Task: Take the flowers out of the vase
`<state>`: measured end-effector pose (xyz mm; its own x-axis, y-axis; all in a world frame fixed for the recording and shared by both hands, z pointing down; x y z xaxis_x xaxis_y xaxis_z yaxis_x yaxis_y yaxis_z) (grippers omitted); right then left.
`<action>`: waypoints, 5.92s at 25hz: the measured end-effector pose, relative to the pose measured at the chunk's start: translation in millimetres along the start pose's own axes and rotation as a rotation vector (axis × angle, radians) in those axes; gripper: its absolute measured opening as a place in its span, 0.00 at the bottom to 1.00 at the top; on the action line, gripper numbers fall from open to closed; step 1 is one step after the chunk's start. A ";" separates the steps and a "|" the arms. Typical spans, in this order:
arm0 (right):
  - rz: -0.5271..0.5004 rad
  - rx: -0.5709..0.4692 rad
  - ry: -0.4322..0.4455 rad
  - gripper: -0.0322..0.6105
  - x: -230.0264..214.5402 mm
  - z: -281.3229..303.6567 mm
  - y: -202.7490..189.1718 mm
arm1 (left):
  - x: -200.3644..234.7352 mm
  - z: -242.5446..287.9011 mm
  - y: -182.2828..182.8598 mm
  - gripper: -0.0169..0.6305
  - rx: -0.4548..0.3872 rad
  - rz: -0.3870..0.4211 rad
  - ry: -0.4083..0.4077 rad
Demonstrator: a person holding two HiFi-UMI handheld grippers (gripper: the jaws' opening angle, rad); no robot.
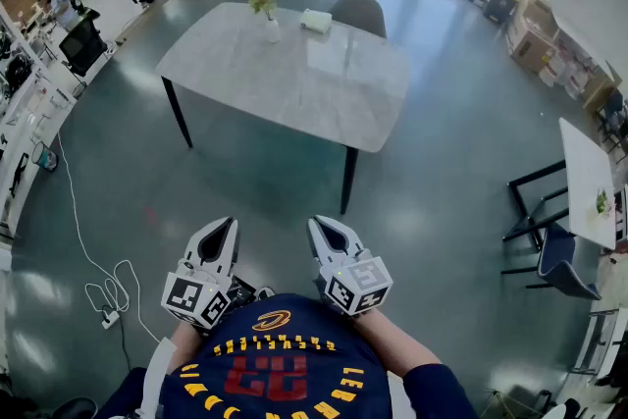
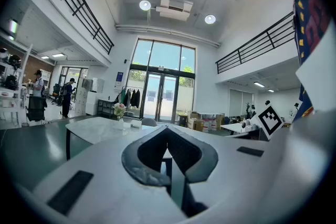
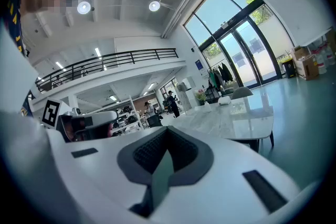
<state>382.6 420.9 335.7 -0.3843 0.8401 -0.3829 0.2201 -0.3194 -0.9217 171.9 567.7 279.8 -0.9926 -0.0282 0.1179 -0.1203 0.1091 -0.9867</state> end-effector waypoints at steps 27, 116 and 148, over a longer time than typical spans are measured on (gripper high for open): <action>0.032 0.076 -0.118 0.05 81.0 35.4 -56.6 | 94.1 -62.3 -18.6 0.03 0.039 -0.089 -0.041; 0.078 0.061 -0.231 0.05 -135.2 358.9 -1.5 | 311.7 291.6 -34.9 0.03 0.057 -0.111 -0.105; 0.094 0.073 -0.193 0.05 -175.4 469.9 -5.4 | 394.4 361.0 -44.3 0.03 0.096 -0.090 -0.027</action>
<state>27.6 69.2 378.6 -0.5309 0.7082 -0.4654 0.1998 -0.4291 -0.8809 -208.9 193.0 329.6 -0.9770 -0.0602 0.2047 -0.2056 0.0091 -0.9786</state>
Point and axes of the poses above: the fingertips, and each gripper's own axes: z forward along the fingers, x to its left, y out of its top, the point moved 10 cm from there along -z, backward along the fingers, and after that the axes turned 12 degrees about -x, right-handed, at the moved point
